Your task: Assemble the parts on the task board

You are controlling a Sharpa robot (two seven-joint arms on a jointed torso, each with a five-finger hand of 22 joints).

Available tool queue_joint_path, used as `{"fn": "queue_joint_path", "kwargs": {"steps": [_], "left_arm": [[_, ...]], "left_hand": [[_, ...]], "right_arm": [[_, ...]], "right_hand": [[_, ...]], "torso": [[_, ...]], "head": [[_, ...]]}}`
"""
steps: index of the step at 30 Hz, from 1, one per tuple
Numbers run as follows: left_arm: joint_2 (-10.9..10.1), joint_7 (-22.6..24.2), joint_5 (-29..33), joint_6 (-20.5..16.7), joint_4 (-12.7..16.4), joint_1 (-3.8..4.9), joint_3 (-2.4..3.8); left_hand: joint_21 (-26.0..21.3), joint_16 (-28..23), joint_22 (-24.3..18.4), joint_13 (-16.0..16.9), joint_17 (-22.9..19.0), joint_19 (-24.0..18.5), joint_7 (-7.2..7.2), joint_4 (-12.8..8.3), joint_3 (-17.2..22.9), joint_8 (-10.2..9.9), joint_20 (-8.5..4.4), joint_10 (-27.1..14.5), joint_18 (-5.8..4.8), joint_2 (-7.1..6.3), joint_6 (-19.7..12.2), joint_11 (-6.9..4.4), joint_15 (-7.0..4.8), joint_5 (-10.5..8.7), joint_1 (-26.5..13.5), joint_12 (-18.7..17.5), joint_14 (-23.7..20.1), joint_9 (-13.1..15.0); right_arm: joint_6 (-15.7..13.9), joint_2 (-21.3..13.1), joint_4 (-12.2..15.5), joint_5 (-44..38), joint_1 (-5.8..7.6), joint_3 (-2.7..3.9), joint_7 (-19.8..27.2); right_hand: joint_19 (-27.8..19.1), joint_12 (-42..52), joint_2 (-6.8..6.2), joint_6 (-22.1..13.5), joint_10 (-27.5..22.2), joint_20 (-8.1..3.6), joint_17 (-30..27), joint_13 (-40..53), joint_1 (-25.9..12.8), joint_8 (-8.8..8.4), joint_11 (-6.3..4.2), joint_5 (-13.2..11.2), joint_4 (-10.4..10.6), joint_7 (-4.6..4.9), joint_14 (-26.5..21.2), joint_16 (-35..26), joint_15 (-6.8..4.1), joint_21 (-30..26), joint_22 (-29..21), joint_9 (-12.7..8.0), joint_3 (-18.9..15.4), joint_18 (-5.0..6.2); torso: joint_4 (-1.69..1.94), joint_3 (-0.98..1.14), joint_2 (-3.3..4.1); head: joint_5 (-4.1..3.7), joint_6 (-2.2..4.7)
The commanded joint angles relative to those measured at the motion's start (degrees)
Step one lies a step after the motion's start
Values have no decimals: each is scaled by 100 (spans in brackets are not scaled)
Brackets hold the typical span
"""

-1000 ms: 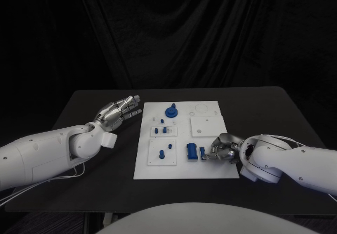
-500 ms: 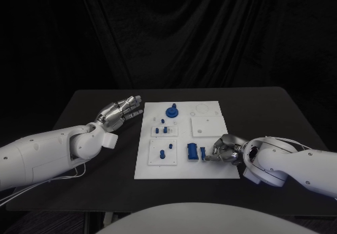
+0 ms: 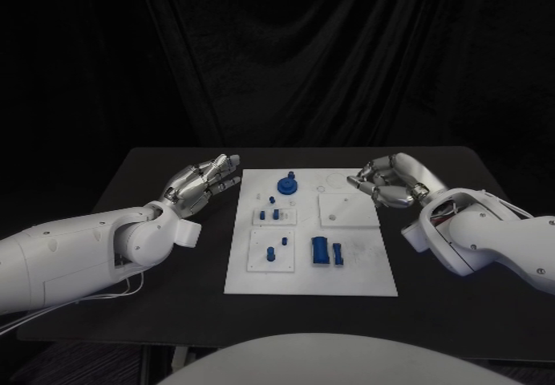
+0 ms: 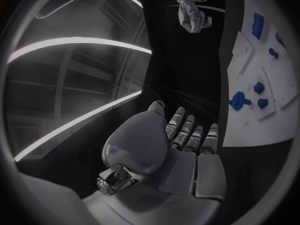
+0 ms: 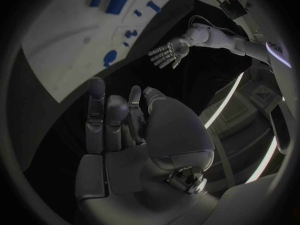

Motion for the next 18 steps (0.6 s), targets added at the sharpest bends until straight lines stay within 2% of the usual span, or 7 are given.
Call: {"fn": "queue_joint_path", "kwargs": {"steps": [1,4,6,9,12,13,18], "left_arm": [[-5,474,-176,-413,204,86,9],[60,635,-185,-406,281,145,9],[133,714,-188,-377,260,163,9],[270,814,-226,-377,173,179,9],[389,943,-364,-472,60,184,8],[418,981,-397,-484,24,183,8],[517,1108,-491,-444,-167,160,7]], "left_hand": [[-36,-52,-10,-17,-20,-12,236,15,-51,-73,-51,-122,-27,16,-109,-82,-74,-119,-143,-110,-56,-20],[-41,-102,-19,-29,-37,-25,146,11,-92,-129,-93,-229,28,10,-167,-200,-174,-241,-234,-210,-105,-27],[-46,-148,-27,-39,-52,-36,72,8,-118,-164,-137,-327,67,7,-184,-292,-257,-343,-273,-288,-144,-29],[-51,-174,-34,-45,-60,-44,38,7,-128,-184,-159,-378,80,6,-199,-330,-290,-371,-281,-325,-163,-31],[-52,-168,-35,-42,-58,-44,37,7,-128,-183,-160,-369,80,6,-192,-330,-290,-370,-282,-309,-159,-30],[-52,-169,-36,-42,-58,-46,14,5,-139,-188,-175,-382,84,-5,-189,-353,-306,-377,-280,-315,-160,-29],[-59,-219,-49,-59,-75,-59,-170,4,-192,-279,-244,-555,97,-7,-350,-550,-394,-420,-266,-420,-193,-46]], "right_arm": [[-756,40,-111,1346,71,1,1874],[-446,109,-285,1986,102,1,2484],[-208,145,-391,2292,95,0,2731],[182,166,-537,2644,17,0,3005],[578,176,-675,2918,-101,0,3198],[674,186,-719,2983,-133,0,3242],[1036,253,-940,3175,-279,0,3387]], "right_hand": [[-358,-1478,-80,-264,-1370,217,-781,-1357,-128,-334,253,117,1,232,-628,-992,247,-639,-358,-409,91,26],[-1174,-2908,-188,-647,-2672,587,-1333,-2539,-269,-675,678,189,-29,579,-1747,-2165,761,-1576,-1022,-904,177,-107],[-2144,-3789,-235,-1260,-3807,957,-1908,-3218,-361,-1054,1310,346,1,622,-2999,-3155,1378,-2224,-1708,-1321,95,-344],[-2945,-4313,-139,-1703,-4751,1190,-2503,-3925,-478,-1285,1200,724,10,680,-3777,-3800,1423,-2386,-2638,-1822,-284,-330],[-4250,-4498,-36,-2044,-5492,1271,-2828,-4267,-679,-1409,1019,443,11,662,-4509,-4147,1312,-2364,-3829,-2132,-637,-411],[-4942,-4560,19,-2230,-5884,1308,-3114,-4406,-683,-1451,900,324,10,558,-5175,-4479,1252,-2417,-4657,-2267,-773,-458],[-5818,-4534,204,-2530,-6329,1338,-3536,-4900,-681,-1437,808,145,18,242,-6044,-4806,1188,-2503,-5834,-2662,-1202,-507]], "torso": [[-37,21,-188],[-58,22,-277],[-80,22,-323],[-93,32,-380],[-87,48,-377],[-88,50,-371],[-102,52,-337]], "head": [[108,-1],[138,-1],[134,-1],[108,-1],[118,-1],[120,-1],[102,-1]]}}
